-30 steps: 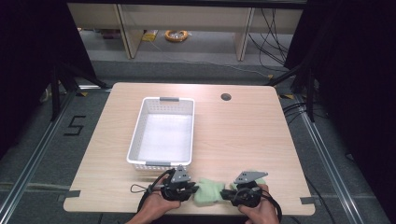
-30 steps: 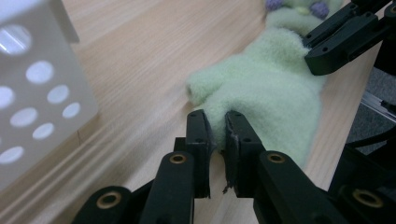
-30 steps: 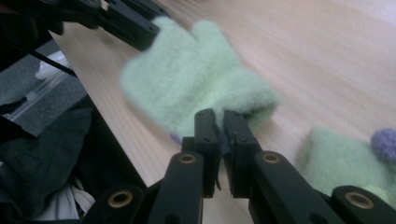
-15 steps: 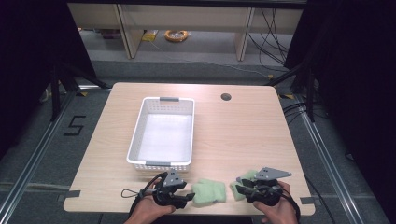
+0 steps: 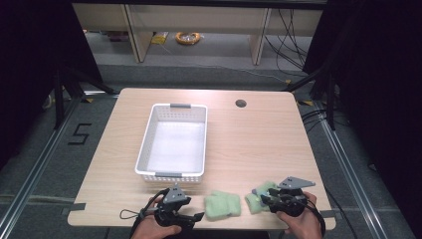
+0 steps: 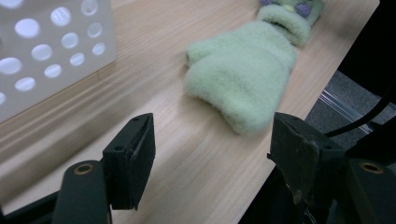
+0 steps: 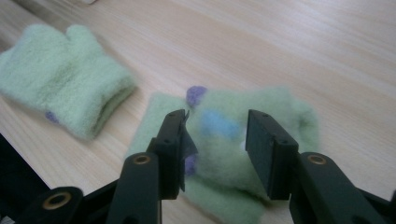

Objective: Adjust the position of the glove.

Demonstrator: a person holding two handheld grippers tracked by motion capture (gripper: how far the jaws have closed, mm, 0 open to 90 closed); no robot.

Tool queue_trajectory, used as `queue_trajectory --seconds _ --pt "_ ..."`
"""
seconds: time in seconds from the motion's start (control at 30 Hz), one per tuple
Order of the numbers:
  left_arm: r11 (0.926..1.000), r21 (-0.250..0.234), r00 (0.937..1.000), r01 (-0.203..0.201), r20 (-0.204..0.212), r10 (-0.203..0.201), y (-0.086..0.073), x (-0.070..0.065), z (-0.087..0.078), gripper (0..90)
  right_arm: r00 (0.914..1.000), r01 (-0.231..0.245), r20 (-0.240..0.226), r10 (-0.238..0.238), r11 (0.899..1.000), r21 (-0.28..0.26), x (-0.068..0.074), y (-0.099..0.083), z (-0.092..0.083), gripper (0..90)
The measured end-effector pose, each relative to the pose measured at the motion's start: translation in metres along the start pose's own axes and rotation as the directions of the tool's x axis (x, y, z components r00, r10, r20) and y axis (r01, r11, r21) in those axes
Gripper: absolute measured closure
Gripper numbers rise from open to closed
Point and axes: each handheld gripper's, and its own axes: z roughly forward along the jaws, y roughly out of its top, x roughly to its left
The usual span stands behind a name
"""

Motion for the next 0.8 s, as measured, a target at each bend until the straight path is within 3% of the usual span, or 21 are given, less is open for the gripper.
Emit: queue_trajectory --seconds 0.03,0.1,0.17,0.2,0.23,0.33,0.37,0.4,0.47,0.5,0.53,0.57,0.6,0.63,0.77,0.8 --pt "0.9994 0.033 0.9999 -0.005 -0.015 0.006 -0.001 0.002 0.000 30.7 0.9999 0.012 -0.003 -0.012 1.000 -0.008 0.000 -0.001 0.003 58.0" --pt "0.9997 0.017 0.9999 0.015 -0.006 -0.015 -0.002 0.000 0.002 30.6 0.9996 0.026 -0.008 -0.026 0.999 0.019 0.002 0.000 0.008 57.1" --pt "0.9991 0.038 0.9998 -0.020 -0.005 0.020 -0.002 0.001 0.001 30.2 0.9990 0.045 0.000 -0.045 0.999 0.023 0.004 -0.001 0.015 57.1" --pt "0.9994 0.035 1.0000 0.002 -0.005 -0.001 -0.004 -0.001 0.002 30.2 0.9987 0.049 0.007 -0.050 0.998 0.029 0.004 -0.002 0.018 57.5" --pt "0.9990 0.041 0.9999 -0.017 -0.001 0.017 -0.004 0.000 0.002 30.0 0.9994 0.033 0.008 -0.033 0.999 0.035 0.004 -0.001 0.019 57.6" --pt "0.9993 0.037 1.0000 -0.001 0.005 0.001 -0.004 -0.001 0.003 29.7 0.9996 0.027 -0.009 -0.027 0.998 0.058 0.002 0.000 0.019 58.5" --pt "0.9993 0.037 1.0000 0.002 0.006 -0.002 -0.005 -0.001 0.003 29.6 0.9988 0.047 -0.012 -0.046 0.998 0.035 -0.001 -0.001 0.021 59.6" --pt "0.9986 0.052 1.0000 -0.009 -0.002 0.009 -0.005 0.001 0.002 29.5 0.9994 0.032 -0.017 -0.031 0.998 0.055 0.000 -0.001 0.019 60.7" --pt "0.9992 0.033 0.9997 0.025 0.000 -0.025 -0.006 -0.001 0.003 29.5 0.9996 0.027 -0.011 -0.026 0.998 0.049 -0.001 -0.002 0.020 65.5" --pt "0.9992 0.033 0.9997 0.023 0.000 -0.023 -0.007 -0.001 0.004 29.5 0.9979 0.064 -0.006 -0.064 0.997 0.047 -0.002 -0.002 0.021 67.6" --pt "0.9993 0.028 0.9997 0.026 -0.001 -0.026 -0.007 -0.001 0.004 29.5 0.9984 0.057 -0.005 -0.057 0.997 0.047 -0.001 -0.002 0.021 69.3" --pt "0.9993 0.028 0.9997 0.026 -0.001 -0.026 -0.007 -0.001 0.004 29.5 0.9984 0.057 -0.005 -0.057 0.997 0.047 -0.001 -0.002 0.021 69.3" --pt "0.9986 0.054 1.0000 -0.005 0.002 0.005 -0.007 0.002 0.002 29.5 0.9983 0.057 0.006 -0.058 0.996 0.068 0.001 -0.001 0.020 75.0" --pt "0.9988 0.049 1.0000 -0.001 0.002 0.001 -0.007 0.002 0.002 29.5 0.9960 0.088 0.010 -0.089 0.993 0.078 0.000 -0.001 0.020 76.8" --pt "0.9990 0.045 1.0000 0.002 -0.006 -0.002 -0.006 0.002 0.001 29.5 0.9953 0.095 0.008 -0.096 0.992 0.088 0.002 0.001 0.018 80.9" --pt "0.9989 0.029 0.9993 0.038 0.002 -0.038 -0.007 0.000 0.003 29.5 0.9963 0.085 -0.010 -0.085 0.995 0.044 -0.001 0.000 0.016 81.7"
